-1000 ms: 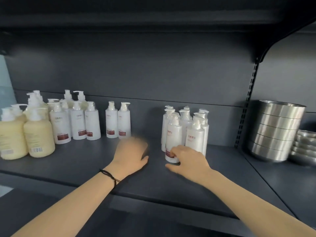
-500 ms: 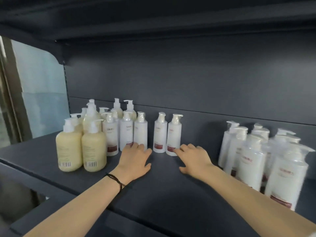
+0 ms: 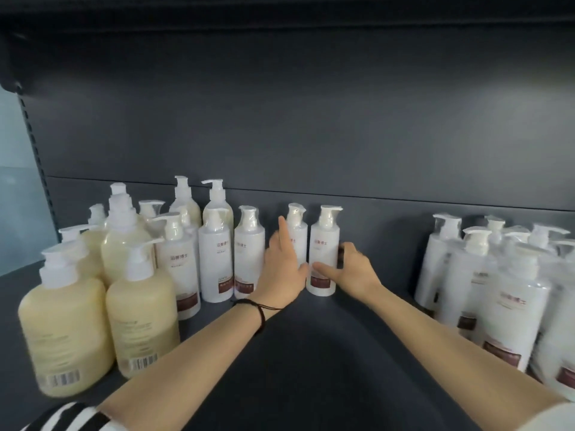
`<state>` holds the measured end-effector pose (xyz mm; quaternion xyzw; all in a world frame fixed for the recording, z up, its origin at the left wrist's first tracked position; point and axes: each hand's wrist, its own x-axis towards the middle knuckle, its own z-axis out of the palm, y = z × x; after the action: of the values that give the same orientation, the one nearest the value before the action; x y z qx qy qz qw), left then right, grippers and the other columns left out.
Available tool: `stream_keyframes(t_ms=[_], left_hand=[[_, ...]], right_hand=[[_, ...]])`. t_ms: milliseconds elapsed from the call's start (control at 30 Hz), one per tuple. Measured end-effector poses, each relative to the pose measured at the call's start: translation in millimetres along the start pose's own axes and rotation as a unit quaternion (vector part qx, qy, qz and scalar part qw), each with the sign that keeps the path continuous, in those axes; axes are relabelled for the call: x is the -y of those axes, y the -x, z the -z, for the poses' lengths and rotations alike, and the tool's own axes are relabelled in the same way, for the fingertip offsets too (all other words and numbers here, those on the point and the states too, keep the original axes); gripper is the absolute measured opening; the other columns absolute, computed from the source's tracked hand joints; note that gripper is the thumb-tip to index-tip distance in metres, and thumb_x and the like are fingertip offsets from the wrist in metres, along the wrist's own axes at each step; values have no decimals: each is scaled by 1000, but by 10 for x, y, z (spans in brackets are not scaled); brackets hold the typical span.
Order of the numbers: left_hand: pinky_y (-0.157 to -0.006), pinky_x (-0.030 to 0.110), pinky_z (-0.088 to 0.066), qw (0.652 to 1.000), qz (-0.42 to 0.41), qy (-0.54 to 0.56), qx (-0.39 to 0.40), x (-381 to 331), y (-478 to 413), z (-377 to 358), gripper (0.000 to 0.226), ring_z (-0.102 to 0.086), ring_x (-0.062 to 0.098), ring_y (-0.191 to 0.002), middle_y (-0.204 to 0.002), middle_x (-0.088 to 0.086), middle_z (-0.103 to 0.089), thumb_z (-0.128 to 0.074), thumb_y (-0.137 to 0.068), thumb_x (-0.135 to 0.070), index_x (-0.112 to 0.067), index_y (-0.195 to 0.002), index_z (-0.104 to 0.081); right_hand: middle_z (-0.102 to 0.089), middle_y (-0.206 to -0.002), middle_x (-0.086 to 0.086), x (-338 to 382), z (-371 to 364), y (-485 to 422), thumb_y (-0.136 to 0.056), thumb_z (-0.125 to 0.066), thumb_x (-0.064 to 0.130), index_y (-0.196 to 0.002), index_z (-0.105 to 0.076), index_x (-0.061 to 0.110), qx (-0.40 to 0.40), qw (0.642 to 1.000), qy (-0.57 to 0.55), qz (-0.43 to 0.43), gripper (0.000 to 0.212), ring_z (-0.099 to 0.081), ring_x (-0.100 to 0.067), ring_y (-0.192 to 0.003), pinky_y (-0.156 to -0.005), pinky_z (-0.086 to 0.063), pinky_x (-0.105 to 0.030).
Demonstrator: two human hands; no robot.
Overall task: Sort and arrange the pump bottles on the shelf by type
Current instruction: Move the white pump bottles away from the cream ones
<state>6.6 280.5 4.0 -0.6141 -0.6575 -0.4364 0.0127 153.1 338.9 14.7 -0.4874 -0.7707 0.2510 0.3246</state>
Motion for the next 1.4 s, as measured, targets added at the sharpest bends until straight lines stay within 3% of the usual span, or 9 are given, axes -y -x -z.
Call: stream_keyframes(t_ms=[100,267,333,467,600,800,1067,1233,1400], left_hand=[[-113,40,-29,1000,19,-1,-11,31,-47,-48,96,-32,28,-135,-148,15,-25,-60,-88,-14,-12,-149,14],[-109,32,-29,995,86,49,-6,10,-118,-51,93,-35,25,-132,-144,13,-29,-61,-88,-12,-13,-151,8],[-103,32,-36,995,77,56,10,26,-142,-6,88,-42,25,-127,-137,11,-38,-68,-82,-16,-15,-149,-12],[-88,36,-51,996,45,57,43,-58,-16,105,60,-54,17,-107,-112,-2,-55,-75,-62,-34,-25,-115,-47],[-83,27,-44,994,59,91,33,-311,295,175,63,-50,12,-102,-112,-2,-47,-83,-64,-24,-22,-113,-44],[-72,17,-41,990,49,126,40,-987,849,136,65,-51,-1,-95,-113,-8,-47,-84,-63,-27,-29,-112,-40],[-77,25,-51,980,50,182,56,-1796,1377,-234,70,-59,6,-96,-116,-16,-48,-82,-67,-29,-33,-122,-39],[-79,25,-53,973,41,214,71,-2246,1478,-586,71,-59,6,-99,-119,-15,-49,-82,-67,-29,-34,-124,-39],[-90,38,-53,975,39,204,76,-2487,1432,-863,76,-55,8,-105,-121,-8,-47,-80,-66,-33,-33,-128,-37]], right_hand=[[-61,-114,-2,15,-67,-6,-80,-75,36,-120,-48,11,-3,998,-67,-21,54,-58,-14,-92,-76,-48,-26],[-64,-106,1,16,-40,13,-75,-80,34,-113,-52,12,-42,997,-66,-21,52,-60,-13,-90,-76,-50,-26],[-64,-102,3,1,1,69,-72,-81,36,-110,-53,14,-46,997,-59,-25,52,-62,-12,-89,-76,-53,-29],[-63,-93,8,-21,182,288,-68,-80,40,-103,-51,17,-31,999,-27,-20,51,-64,-10,-84,-73,-56,-32],[-63,-93,8,-126,455,620,-66,-79,37,-103,-52,17,-22,999,-33,-5,50,-64,-7,-82,-72,-56,-31],[-64,-94,11,-363,964,1202,-65,-77,40,-103,-50,21,15,999,-35,30,50,-65,-6,-84,-75,-58,-35],[-62,-94,17,-930,1669,1929,-74,-77,35,-108,-47,29,-5,995,-78,58,45,-61,0,-85,-69,-52,-20],[-62,-100,17,-1281,2065,2151,-74,-75,38,-109,-48,31,-29,996,-81,34,45,-62,-5,-92,-78,-56,-33],[-59,-101,16,-1462,2412,2177,-80,-75,31,-115,-50,26,-10,996,-86,22,43,-58,3,-86,-58,-44,-9]])
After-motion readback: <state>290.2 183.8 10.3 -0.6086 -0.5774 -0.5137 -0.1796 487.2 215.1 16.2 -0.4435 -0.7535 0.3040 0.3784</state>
